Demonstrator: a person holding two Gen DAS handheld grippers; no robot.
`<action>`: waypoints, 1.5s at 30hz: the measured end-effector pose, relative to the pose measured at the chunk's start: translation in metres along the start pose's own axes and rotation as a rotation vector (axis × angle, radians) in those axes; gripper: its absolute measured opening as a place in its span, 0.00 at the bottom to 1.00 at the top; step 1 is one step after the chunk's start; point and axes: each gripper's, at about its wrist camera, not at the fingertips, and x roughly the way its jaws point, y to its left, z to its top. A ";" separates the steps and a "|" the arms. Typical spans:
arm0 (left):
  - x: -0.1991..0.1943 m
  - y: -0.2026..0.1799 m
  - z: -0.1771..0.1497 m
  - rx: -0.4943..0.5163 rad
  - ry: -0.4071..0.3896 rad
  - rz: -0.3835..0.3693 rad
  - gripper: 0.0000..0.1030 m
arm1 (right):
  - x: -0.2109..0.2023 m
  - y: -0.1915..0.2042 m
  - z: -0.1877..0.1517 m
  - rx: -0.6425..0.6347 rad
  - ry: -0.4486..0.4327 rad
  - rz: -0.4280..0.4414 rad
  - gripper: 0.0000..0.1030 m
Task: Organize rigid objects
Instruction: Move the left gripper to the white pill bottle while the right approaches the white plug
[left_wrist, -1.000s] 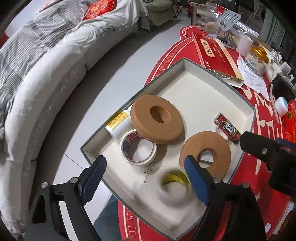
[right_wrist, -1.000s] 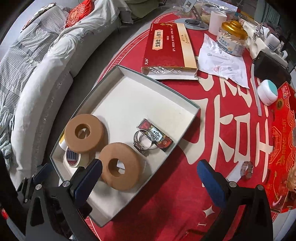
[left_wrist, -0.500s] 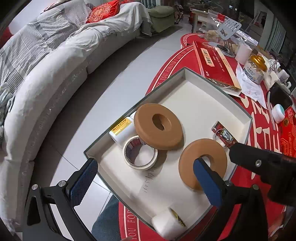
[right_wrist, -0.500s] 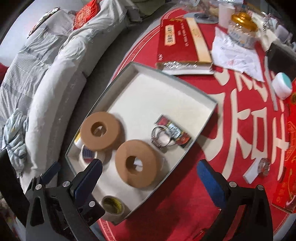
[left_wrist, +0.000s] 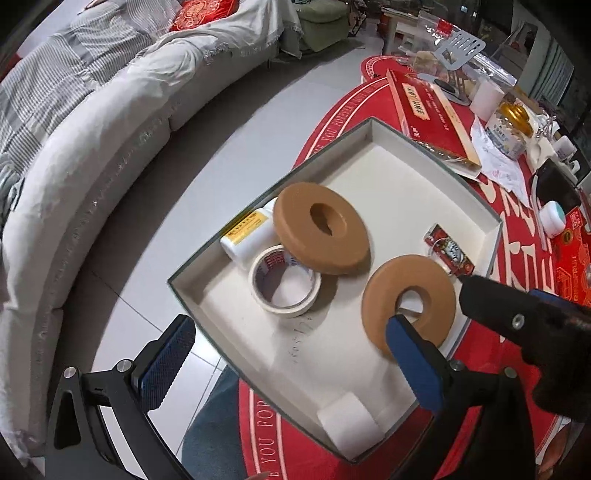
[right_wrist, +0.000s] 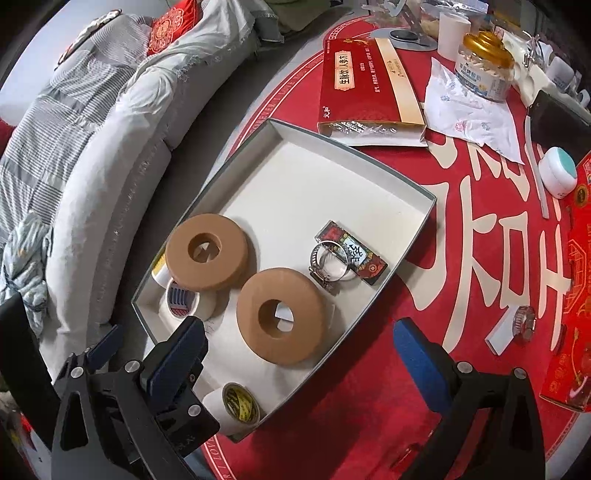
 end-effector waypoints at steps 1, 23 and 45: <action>-0.001 0.001 0.000 0.000 -0.001 0.003 1.00 | 0.001 0.002 -0.001 -0.007 0.003 -0.012 1.00; -0.027 0.014 -0.015 0.030 -0.010 -0.009 1.00 | -0.008 0.034 -0.023 -0.074 0.038 -0.025 1.00; -0.068 -0.079 -0.129 0.340 0.123 -0.218 1.00 | -0.089 -0.121 -0.186 0.254 -0.056 -0.022 1.00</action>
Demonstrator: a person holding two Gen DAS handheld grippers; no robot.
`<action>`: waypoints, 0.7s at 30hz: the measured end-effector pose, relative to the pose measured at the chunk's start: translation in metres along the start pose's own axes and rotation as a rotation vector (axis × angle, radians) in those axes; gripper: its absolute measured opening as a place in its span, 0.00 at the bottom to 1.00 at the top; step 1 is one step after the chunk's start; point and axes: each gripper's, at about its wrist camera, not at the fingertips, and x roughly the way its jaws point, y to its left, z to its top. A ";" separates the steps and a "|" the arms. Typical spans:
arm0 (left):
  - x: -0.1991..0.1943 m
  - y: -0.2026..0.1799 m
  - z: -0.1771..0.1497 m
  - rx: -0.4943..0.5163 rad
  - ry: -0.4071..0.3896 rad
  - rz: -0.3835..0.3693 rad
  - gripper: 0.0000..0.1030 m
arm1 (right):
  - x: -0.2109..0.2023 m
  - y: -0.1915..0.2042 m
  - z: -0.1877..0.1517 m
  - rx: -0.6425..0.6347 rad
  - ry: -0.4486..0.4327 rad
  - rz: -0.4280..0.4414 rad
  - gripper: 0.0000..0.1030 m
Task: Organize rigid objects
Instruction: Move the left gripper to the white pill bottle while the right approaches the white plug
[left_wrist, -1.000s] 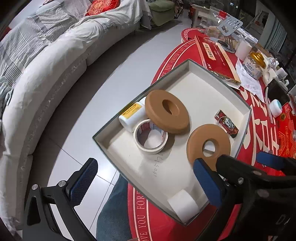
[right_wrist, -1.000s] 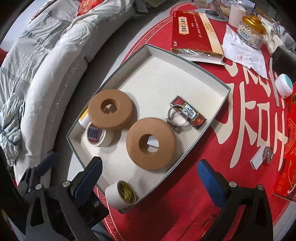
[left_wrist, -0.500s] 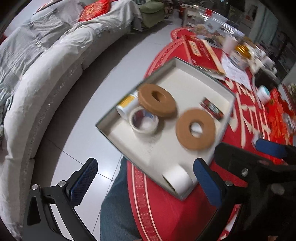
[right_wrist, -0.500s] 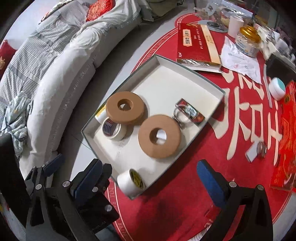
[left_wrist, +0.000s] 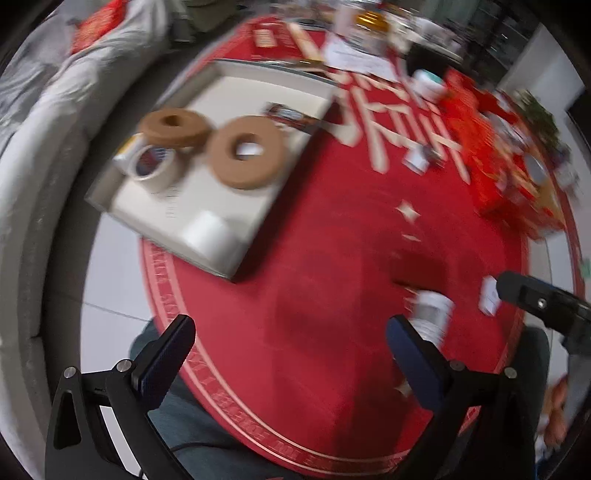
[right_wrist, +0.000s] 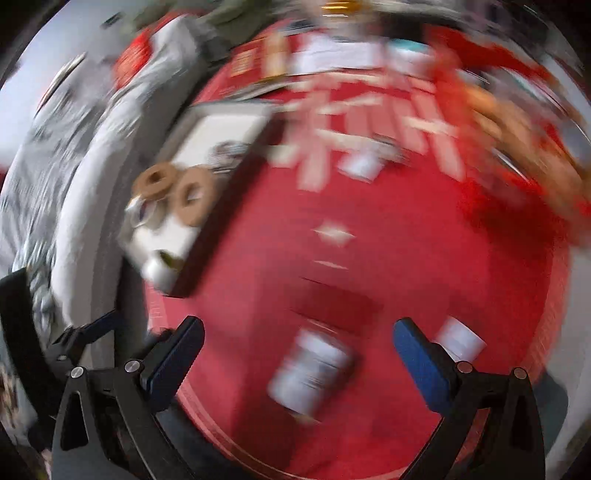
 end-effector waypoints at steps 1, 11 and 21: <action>0.001 -0.011 -0.001 0.032 0.001 0.000 1.00 | -0.005 -0.024 -0.010 0.050 -0.013 -0.032 1.00; 0.049 -0.105 -0.023 0.260 0.053 0.078 1.00 | 0.006 -0.139 -0.091 0.303 0.022 -0.113 1.00; 0.084 -0.085 -0.019 0.189 0.059 0.158 1.00 | 0.023 -0.108 -0.056 0.083 0.017 -0.188 1.00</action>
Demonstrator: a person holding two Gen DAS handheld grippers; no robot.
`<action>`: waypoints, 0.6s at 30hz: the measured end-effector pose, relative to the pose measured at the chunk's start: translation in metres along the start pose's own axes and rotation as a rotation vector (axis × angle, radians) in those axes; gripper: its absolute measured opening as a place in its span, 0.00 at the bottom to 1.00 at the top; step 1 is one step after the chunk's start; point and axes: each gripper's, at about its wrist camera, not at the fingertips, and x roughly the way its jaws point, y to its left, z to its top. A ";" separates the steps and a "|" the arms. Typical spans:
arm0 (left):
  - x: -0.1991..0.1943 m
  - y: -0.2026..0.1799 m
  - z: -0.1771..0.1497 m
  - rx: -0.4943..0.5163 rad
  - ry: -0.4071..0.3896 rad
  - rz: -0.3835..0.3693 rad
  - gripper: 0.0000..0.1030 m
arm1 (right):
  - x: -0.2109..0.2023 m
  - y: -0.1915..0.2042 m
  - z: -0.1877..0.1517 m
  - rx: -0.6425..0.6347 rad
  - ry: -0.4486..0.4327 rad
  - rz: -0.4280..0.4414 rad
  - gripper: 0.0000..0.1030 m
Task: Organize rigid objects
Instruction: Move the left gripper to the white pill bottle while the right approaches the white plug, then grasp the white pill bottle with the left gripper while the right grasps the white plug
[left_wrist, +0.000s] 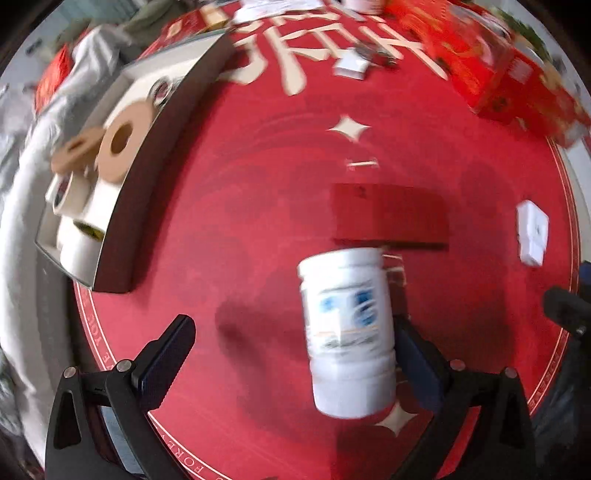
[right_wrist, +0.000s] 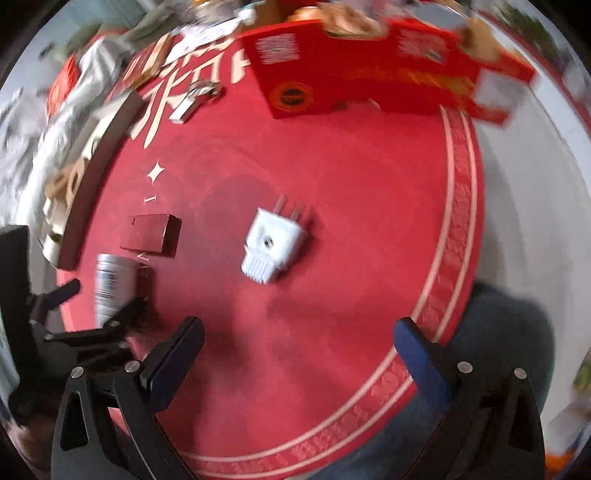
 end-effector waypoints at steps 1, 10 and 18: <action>0.000 0.004 0.001 -0.006 -0.004 -0.002 1.00 | 0.003 0.003 0.002 -0.030 0.001 -0.020 1.00; 0.004 0.012 0.007 -0.052 -0.008 -0.059 1.00 | 0.039 0.011 0.037 0.072 0.053 -0.127 1.00; 0.010 0.023 0.008 -0.142 -0.027 -0.107 1.00 | 0.047 0.017 0.037 0.060 0.029 -0.154 1.00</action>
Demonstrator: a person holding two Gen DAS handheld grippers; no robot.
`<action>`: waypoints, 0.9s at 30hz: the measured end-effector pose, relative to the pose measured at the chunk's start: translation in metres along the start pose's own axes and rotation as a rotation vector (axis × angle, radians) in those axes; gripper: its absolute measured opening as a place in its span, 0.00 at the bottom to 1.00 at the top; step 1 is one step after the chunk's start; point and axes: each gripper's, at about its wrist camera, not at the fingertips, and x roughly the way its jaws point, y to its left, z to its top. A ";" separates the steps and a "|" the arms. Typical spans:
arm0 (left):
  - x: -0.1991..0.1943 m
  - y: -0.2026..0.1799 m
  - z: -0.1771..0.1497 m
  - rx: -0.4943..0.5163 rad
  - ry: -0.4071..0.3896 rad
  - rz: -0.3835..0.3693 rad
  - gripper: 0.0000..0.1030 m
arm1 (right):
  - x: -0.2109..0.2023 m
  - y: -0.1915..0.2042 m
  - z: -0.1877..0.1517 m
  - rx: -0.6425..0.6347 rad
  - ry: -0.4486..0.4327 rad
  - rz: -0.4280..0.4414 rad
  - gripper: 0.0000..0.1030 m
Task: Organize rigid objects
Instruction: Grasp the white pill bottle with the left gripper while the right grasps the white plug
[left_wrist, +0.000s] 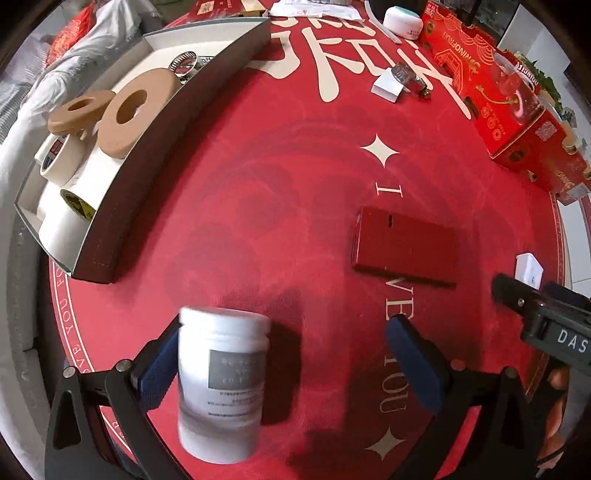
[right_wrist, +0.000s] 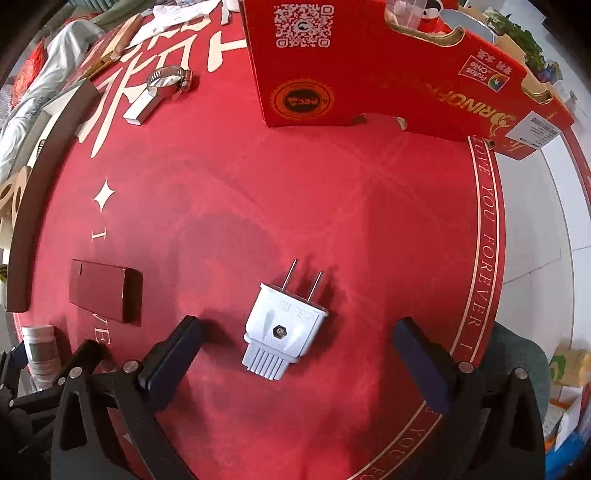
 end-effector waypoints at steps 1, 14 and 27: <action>0.000 -0.001 -0.001 -0.001 -0.005 0.001 1.00 | -0.001 -0.003 -0.003 -0.002 -0.008 -0.001 1.00; -0.022 -0.001 -0.010 0.026 0.023 -0.070 0.00 | -0.018 0.011 -0.019 -0.020 0.000 0.027 0.31; -0.110 0.041 -0.007 -0.034 -0.166 -0.215 0.00 | -0.075 -0.004 -0.032 0.009 -0.107 0.207 0.30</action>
